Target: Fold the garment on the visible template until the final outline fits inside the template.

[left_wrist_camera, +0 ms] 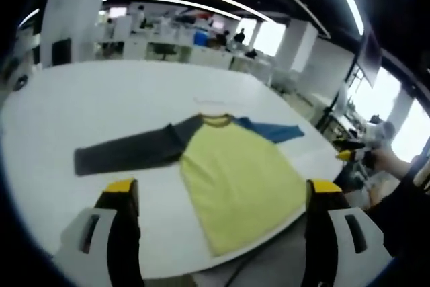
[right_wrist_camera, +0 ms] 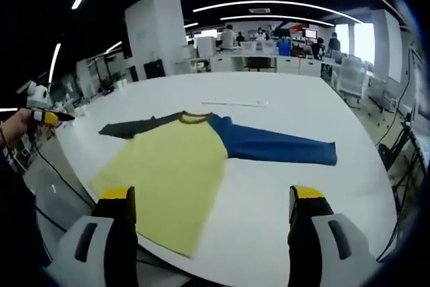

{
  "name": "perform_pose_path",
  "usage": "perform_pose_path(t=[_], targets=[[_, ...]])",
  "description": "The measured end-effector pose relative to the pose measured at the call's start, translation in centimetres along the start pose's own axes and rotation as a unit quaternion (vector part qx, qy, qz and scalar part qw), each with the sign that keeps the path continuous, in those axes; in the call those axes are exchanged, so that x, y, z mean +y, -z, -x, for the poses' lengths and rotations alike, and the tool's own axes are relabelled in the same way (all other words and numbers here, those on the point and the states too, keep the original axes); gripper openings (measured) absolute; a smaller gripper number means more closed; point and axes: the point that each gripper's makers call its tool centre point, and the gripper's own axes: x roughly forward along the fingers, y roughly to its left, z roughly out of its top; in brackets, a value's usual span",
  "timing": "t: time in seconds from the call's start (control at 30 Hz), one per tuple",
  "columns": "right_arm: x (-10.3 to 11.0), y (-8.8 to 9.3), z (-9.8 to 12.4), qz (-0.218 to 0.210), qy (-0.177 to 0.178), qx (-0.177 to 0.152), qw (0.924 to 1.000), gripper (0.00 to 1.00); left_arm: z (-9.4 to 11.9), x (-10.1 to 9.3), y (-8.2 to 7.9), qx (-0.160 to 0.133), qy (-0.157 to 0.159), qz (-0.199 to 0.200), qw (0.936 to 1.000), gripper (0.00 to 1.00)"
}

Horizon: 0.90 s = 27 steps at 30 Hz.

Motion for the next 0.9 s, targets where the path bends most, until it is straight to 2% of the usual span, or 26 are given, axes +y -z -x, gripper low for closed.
perform_pose_path(t=[0.13,0.5,0.9], targets=[[-0.1,0.0,-0.4,0.001,-0.001,0.003,1.0000,0.94,-0.2,-0.3,0.2,0.006,0.007,-0.001,1.0000,1.00],[-0.1,-0.2,-1.5,0.004,-0.006,0.012,0.9999,0.94,-0.1,1.0,0.7,0.015,-0.003,0.004,0.9999,0.99],[-2.5,0.1,-2.2,-0.006,0.007,0.020,0.9998,0.93,-1.2,1.2,0.5,0.022,0.001,0.004,0.9998,0.99]])
